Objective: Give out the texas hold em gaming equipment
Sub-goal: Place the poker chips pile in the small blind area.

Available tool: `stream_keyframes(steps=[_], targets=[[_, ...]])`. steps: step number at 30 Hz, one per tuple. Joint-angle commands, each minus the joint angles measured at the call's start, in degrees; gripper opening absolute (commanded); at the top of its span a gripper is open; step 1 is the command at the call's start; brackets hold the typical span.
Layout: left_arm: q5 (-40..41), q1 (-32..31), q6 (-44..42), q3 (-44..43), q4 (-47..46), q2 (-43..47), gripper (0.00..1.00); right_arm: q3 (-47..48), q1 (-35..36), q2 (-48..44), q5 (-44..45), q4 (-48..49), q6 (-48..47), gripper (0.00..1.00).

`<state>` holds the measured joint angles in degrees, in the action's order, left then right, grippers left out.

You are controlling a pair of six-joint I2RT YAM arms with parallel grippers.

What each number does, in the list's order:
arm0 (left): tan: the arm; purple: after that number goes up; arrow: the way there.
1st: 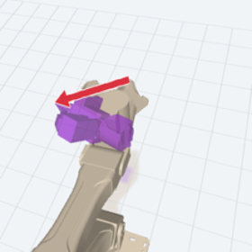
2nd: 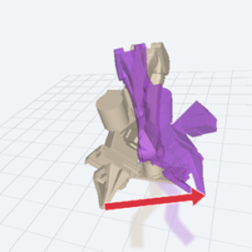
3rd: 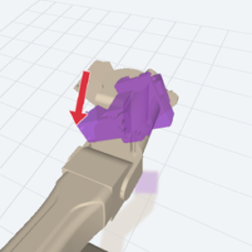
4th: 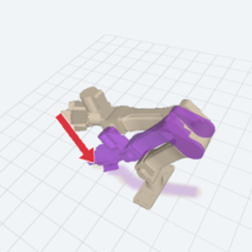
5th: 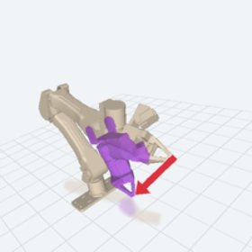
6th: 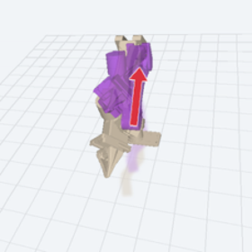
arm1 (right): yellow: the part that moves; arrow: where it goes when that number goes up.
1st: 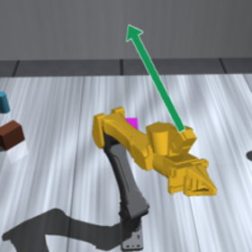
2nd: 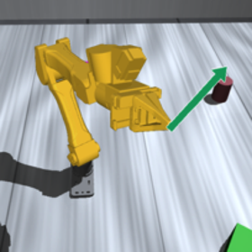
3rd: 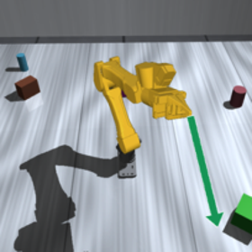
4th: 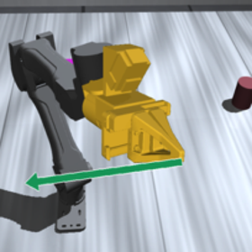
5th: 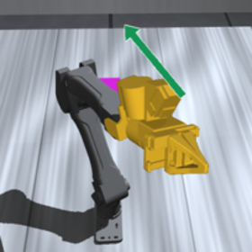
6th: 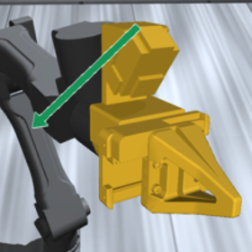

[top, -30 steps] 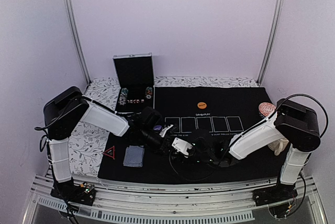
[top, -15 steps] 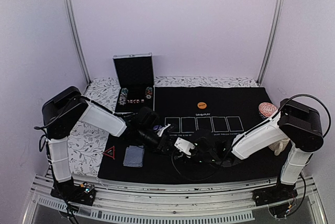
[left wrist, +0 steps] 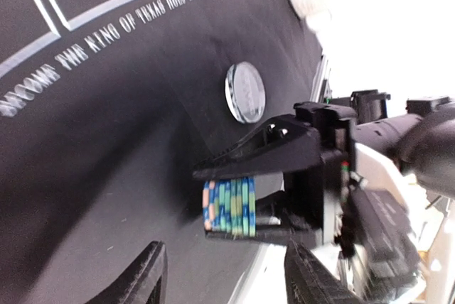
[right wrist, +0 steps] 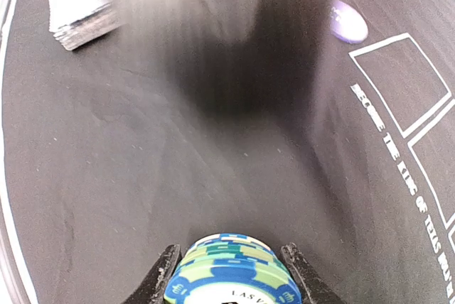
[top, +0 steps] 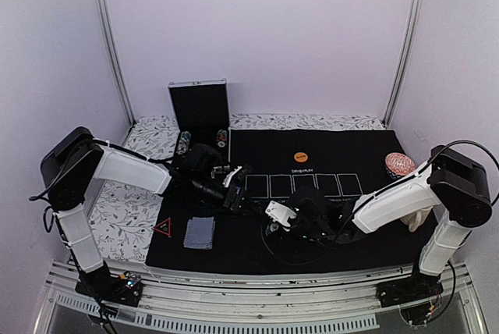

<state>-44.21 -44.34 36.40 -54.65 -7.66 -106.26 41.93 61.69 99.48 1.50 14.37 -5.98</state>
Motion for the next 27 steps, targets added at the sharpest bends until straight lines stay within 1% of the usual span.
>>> stream_keyframes(steps=[1,4,8,15,21,27], targets=[[0.4,3.0,-2.6,1.7,2.0,4.9,0.58,2.0,-1.5,-3.2,-1.1,-4.1,1.9,0.02],[0.7,4.3,-4.2,0.6,4.7,7.1,0.58,3.1,-3.0,-3.6,-1.9,-6.9,3.1,0.02],[6.2,5.6,-8.7,-1.1,10.9,10.6,0.58,5.3,-4.3,-4.4,-2.1,-10.9,4.4,0.02],[9.8,9.1,-11.4,-0.3,15.1,16.2,0.58,8.7,-5.7,-5.1,-1.7,-16.0,5.4,0.02],[10.1,11.4,-13.0,-0.4,17.3,18.0,0.58,12.4,-6.7,-5.6,-1.7,-20.4,5.7,0.02],[10.6,13.3,-13.2,1.2,16.6,20.0,0.58,16.3,-11.6,-5.4,-0.6,-25.9,9.1,0.02]])
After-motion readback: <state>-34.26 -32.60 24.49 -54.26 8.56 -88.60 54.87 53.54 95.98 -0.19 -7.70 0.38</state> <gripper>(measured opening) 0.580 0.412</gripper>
